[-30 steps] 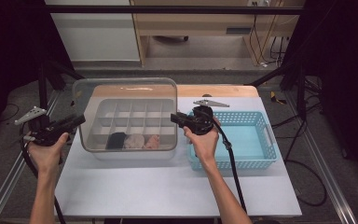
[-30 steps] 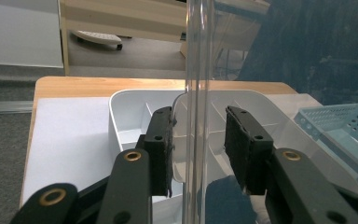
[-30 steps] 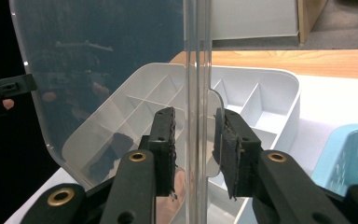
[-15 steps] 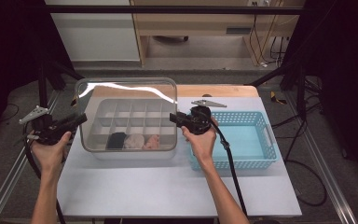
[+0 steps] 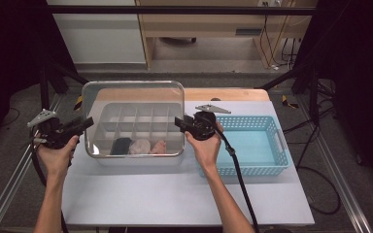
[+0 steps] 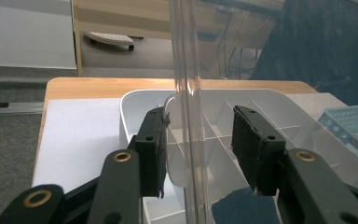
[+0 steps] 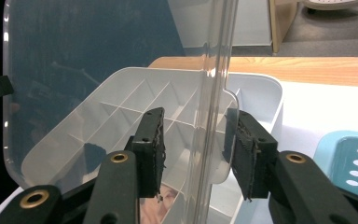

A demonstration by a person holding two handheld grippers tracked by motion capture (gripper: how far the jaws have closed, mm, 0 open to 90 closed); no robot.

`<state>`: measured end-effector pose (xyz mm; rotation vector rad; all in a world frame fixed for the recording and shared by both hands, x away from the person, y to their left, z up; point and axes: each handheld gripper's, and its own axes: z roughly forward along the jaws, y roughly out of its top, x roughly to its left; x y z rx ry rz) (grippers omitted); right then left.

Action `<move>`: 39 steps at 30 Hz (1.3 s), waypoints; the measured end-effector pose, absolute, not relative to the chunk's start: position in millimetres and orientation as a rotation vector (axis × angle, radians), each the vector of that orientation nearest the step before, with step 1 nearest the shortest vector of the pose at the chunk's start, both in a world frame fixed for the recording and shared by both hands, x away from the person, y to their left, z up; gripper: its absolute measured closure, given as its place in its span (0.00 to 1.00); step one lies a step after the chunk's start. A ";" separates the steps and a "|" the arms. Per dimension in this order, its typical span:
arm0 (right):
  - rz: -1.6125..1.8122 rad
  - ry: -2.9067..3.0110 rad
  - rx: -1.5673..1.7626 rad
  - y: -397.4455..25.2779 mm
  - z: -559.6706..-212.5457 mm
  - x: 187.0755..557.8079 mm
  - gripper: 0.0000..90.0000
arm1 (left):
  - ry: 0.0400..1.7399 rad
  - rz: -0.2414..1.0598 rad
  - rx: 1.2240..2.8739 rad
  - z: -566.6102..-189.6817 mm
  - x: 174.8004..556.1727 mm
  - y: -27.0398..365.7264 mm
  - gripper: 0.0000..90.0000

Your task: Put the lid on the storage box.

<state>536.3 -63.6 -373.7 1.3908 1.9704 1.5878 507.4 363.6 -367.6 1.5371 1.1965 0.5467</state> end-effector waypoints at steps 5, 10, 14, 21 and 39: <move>1.570 1.955 1.395 -60.5 -377.6 539.3 0.61 | 1.203 0.538 1.541 -370.0 512.0 363.8 0.60; 1.559 1.948 1.409 -58.3 -380.5 541.6 0.60 | 1.209 0.540 1.552 -373.2 517.8 362.6 0.59; 1.553 1.947 1.423 -58.2 -382.4 543.4 0.59 | 1.215 0.534 1.556 -375.3 521.2 362.2 0.58; 1.536 1.929 1.439 -53.8 -386.0 545.9 0.55 | 1.222 0.539 1.574 -376.8 524.7 360.6 0.56; 1.459 1.898 1.455 -38.7 -398.9 551.1 0.41 | 1.239 0.550 1.605 -384.6 534.1 357.6 0.50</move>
